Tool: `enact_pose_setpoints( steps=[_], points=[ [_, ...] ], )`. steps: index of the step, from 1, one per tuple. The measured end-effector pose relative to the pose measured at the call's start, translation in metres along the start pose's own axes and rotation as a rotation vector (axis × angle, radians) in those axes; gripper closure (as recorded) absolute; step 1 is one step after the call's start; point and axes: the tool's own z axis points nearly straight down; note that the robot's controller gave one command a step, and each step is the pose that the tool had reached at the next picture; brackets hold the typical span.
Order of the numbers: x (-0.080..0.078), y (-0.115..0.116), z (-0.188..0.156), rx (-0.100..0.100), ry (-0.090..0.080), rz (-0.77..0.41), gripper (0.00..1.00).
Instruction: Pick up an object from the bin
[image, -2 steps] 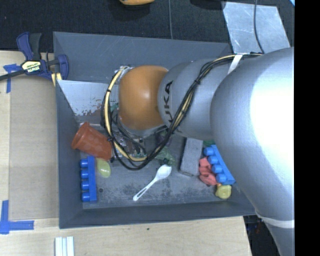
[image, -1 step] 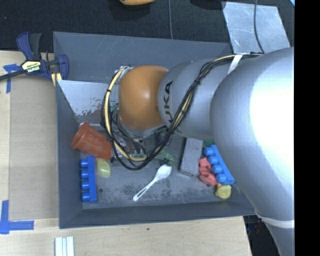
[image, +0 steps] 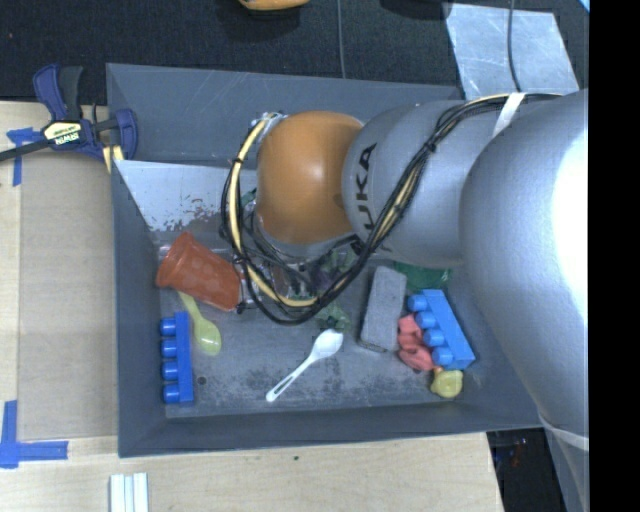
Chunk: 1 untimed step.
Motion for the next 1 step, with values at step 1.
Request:
enact_pose_setpoints(
  steps=[1],
  points=[
    [-0.0008,0.0028,-0.0545,0.000,0.008,-0.018,1.00]
  ],
)
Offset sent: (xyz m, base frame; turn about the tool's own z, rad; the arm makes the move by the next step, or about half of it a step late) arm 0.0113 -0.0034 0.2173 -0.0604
